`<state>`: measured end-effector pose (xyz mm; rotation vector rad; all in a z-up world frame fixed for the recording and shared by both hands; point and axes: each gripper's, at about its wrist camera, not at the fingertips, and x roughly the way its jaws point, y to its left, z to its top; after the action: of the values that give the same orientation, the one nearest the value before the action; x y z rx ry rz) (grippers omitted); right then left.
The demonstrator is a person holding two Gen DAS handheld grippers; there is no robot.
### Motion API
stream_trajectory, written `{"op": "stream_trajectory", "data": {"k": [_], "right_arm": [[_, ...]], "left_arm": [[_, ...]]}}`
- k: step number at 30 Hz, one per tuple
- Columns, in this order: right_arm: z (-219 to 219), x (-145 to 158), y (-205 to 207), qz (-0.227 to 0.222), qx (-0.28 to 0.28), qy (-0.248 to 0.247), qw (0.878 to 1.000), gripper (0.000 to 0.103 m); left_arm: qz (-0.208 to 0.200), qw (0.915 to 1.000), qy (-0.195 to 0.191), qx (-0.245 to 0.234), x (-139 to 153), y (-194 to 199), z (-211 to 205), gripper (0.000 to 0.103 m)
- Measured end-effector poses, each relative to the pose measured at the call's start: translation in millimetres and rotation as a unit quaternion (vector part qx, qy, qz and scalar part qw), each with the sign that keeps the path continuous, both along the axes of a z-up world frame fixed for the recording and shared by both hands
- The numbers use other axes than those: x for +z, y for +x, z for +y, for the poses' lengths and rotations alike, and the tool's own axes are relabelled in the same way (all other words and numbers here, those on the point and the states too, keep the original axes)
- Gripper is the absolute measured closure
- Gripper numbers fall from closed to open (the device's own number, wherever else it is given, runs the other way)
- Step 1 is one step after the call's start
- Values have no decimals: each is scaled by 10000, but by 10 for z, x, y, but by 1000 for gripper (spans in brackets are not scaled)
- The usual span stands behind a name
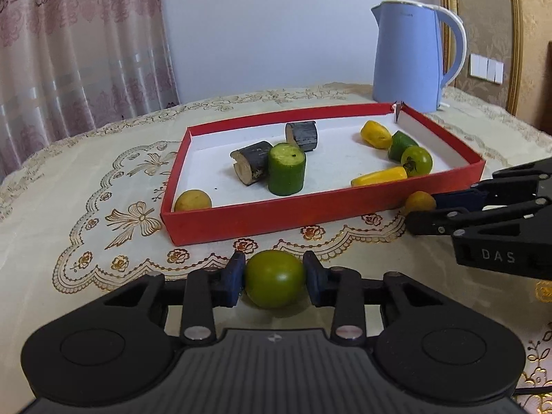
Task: Organize fruits
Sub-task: 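Lift the green fruit with the left gripper while the right grasps the brown fruit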
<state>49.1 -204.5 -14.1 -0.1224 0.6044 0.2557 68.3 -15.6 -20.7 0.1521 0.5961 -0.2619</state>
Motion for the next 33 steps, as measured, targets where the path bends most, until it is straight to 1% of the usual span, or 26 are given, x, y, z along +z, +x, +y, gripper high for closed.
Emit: {"op": "stream_trajectory", "data": {"k": [3, 9, 15, 20, 25, 28, 33], "right_arm": [[16, 46, -106, -130, 18, -73, 9999, 78], [-43, 58, -201, -180, -3, -105, 9998, 78], [-143, 46, -261, -241, -80, 103, 9996, 78], [-231, 94, -372, -405, -167, 270, 9987, 78], [-290, 176, -523, -597, -208, 299, 9976, 78], [-316, 207, -601, -651, -220, 325, 9971, 78], [-357, 221, -666, -668, -249, 370, 9968, 78]], "left_arm": [[-65, 9998, -167, -59, 28, -28, 39, 68], [-237, 9995, -162, -144, 56, -69, 17, 68], [-271, 9995, -149, -115, 60, -74, 13, 68], [-270, 9994, -194, -38, 78, -42, 15, 68], [-368, 9992, -60, 108, 159, -39, -37, 68], [-397, 9992, 4, 100, 242, -26, -92, 68], [-567, 9981, 254, 41, 361, 39, -251, 67]]}}
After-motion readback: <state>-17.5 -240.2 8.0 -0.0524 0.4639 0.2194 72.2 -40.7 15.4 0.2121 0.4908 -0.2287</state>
